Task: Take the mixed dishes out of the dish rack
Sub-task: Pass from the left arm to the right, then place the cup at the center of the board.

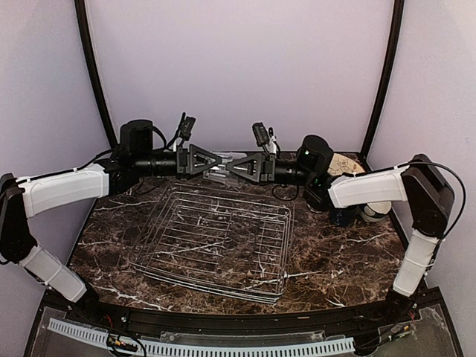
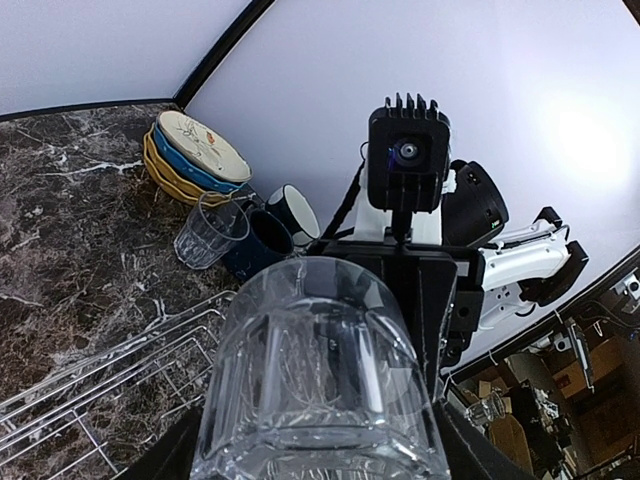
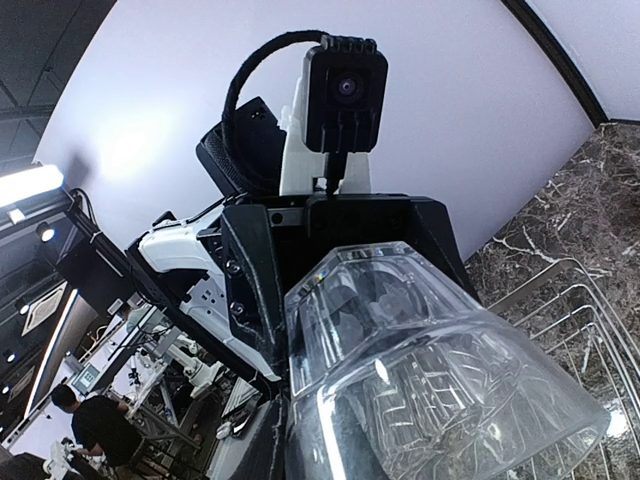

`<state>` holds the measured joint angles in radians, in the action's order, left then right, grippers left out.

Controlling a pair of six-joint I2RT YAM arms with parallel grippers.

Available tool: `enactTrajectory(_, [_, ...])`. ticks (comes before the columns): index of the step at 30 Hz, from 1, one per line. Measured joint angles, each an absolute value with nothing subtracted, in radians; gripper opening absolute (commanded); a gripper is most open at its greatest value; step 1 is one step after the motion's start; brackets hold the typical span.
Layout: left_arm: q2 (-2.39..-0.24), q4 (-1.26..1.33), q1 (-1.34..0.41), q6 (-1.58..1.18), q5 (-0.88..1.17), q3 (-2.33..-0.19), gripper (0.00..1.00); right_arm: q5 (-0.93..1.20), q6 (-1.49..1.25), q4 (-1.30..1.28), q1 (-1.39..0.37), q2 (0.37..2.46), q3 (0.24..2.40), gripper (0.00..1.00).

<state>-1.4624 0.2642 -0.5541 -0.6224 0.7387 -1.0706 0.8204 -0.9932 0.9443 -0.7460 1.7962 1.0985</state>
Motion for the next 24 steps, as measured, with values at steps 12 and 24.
enactTrajectory(12, [-1.444, 0.175, -0.549, -0.531, 0.622, -1.073, 0.98, 0.807, -0.957, 0.85, -0.704, 1.755, 1.031, 0.0])
enactTrajectory(24, [-1.389, 0.137, -0.549, -0.481, 0.561, -1.074, 0.99, 0.583, -0.647, 0.319, -0.656, 1.467, 1.06, 0.0])
